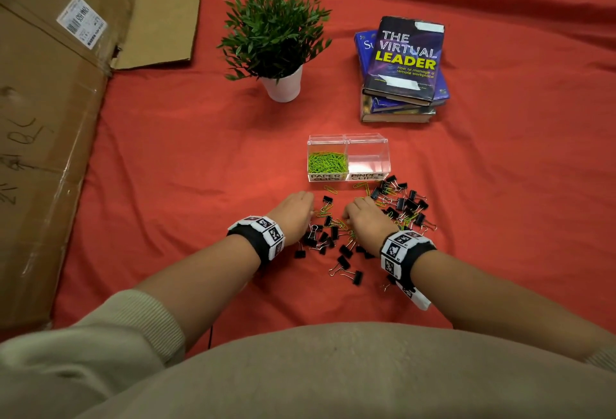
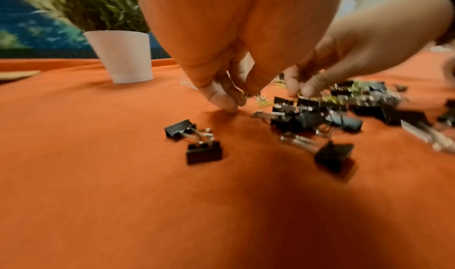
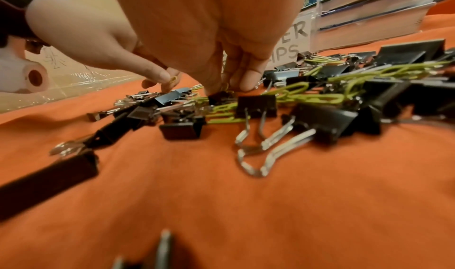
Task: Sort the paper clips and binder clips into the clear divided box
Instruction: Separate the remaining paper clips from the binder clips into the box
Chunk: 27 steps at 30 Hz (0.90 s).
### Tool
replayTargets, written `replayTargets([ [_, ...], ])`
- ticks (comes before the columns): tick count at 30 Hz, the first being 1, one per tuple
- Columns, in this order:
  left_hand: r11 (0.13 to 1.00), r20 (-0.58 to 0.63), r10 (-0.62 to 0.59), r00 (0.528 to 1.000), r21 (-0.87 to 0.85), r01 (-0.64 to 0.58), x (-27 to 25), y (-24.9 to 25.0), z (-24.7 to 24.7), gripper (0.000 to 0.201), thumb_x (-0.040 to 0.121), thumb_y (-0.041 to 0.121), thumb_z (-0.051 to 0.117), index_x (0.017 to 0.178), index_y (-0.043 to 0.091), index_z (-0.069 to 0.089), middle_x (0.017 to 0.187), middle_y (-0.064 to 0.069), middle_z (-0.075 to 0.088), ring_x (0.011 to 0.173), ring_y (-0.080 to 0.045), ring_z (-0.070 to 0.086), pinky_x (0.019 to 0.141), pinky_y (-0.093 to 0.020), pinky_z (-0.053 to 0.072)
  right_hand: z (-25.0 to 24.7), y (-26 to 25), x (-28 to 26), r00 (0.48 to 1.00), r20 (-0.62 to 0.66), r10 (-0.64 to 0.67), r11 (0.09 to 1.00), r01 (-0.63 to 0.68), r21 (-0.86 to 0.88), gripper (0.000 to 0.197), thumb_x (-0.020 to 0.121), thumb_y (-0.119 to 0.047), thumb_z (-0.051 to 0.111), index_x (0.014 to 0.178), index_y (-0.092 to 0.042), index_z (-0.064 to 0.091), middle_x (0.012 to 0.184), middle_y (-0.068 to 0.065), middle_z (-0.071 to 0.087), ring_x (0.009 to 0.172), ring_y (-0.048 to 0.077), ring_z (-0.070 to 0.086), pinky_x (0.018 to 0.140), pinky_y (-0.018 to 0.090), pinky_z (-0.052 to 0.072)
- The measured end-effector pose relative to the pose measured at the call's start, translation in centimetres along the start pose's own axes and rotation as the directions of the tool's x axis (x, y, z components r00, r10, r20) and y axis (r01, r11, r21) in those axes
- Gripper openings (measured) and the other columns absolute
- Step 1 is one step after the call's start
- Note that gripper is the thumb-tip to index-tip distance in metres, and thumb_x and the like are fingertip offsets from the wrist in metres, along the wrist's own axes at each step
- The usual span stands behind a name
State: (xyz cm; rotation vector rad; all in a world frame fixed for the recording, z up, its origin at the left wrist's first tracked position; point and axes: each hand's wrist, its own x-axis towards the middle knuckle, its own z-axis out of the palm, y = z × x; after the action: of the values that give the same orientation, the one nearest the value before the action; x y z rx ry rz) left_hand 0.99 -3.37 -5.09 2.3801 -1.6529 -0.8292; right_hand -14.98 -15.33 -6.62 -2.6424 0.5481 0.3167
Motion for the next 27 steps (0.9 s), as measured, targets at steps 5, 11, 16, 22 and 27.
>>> replayTargets([
  [5,0.934,-0.047,-0.170,0.984,-0.327,0.146,0.3,1.1,-0.8,0.023,0.094,0.006,0.040,0.113,0.015,0.050,0.093,-0.006,0.062,0.070,-0.019,0.056,0.065,-0.031,0.048,-1.2,-0.4,-0.4,0.992,0.069,0.106,0.982,-0.115,0.151,0.031,0.084,0.008,0.050,0.109,-0.008,0.056,0.114,0.009,0.048,0.096,0.025,0.054,0.087,0.035,0.049],
  [11,0.918,-0.080,-0.190,0.978,-0.368,0.148,1.8,2.7,-1.0,0.028,0.096,0.005,0.035,0.109,0.010,0.060,0.120,-0.009,0.052,0.089,-0.018,0.053,0.081,-0.024,0.041,-4.0,0.9,-0.6,0.920,0.079,0.383,0.721,-0.351,0.598,0.018,0.094,-0.006,0.043,0.097,-0.012,0.059,0.093,0.004,0.062,0.072,0.017,0.058,0.061,0.027,0.050],
  [16,0.906,-0.136,-0.292,0.947,-0.358,0.228,2.8,3.2,-0.3,0.015,0.096,0.017,0.044,0.092,0.008,0.054,0.105,-0.007,0.048,0.086,-0.018,0.047,0.088,-0.032,0.043,-4.5,1.6,-0.3,0.909,0.015,0.417,0.764,-0.360,0.535,0.013,0.092,-0.011,0.047,0.099,-0.012,0.059,0.079,-0.001,0.057,0.061,0.011,0.050,0.051,0.020,0.039],
  [22,0.949,-0.134,-0.275,0.952,-0.196,0.246,2.8,2.8,0.4,0.015,0.091,0.023,0.058,0.099,0.011,0.055,0.112,-0.005,0.050,0.095,-0.025,0.057,0.086,-0.041,0.050,-3.5,1.4,1.3,0.962,-0.064,0.264,0.955,-0.251,0.155,0.023,0.092,-0.014,0.051,0.111,-0.005,0.059,0.114,0.010,0.059,0.107,0.025,0.054,0.094,0.035,0.047],
  [27,0.951,-0.169,-0.291,0.942,-0.156,0.266,1.5,1.4,-0.1,0.005,0.088,0.012,0.055,0.092,0.011,0.059,0.104,-0.006,0.054,0.094,-0.027,0.058,0.084,-0.039,0.050,-2.9,1.7,1.7,0.971,0.008,0.237,0.971,-0.237,-0.010,0.028,0.092,-0.011,0.050,0.117,0.000,0.049,0.120,0.016,0.053,0.113,0.030,0.048,0.096,0.041,0.046],
])
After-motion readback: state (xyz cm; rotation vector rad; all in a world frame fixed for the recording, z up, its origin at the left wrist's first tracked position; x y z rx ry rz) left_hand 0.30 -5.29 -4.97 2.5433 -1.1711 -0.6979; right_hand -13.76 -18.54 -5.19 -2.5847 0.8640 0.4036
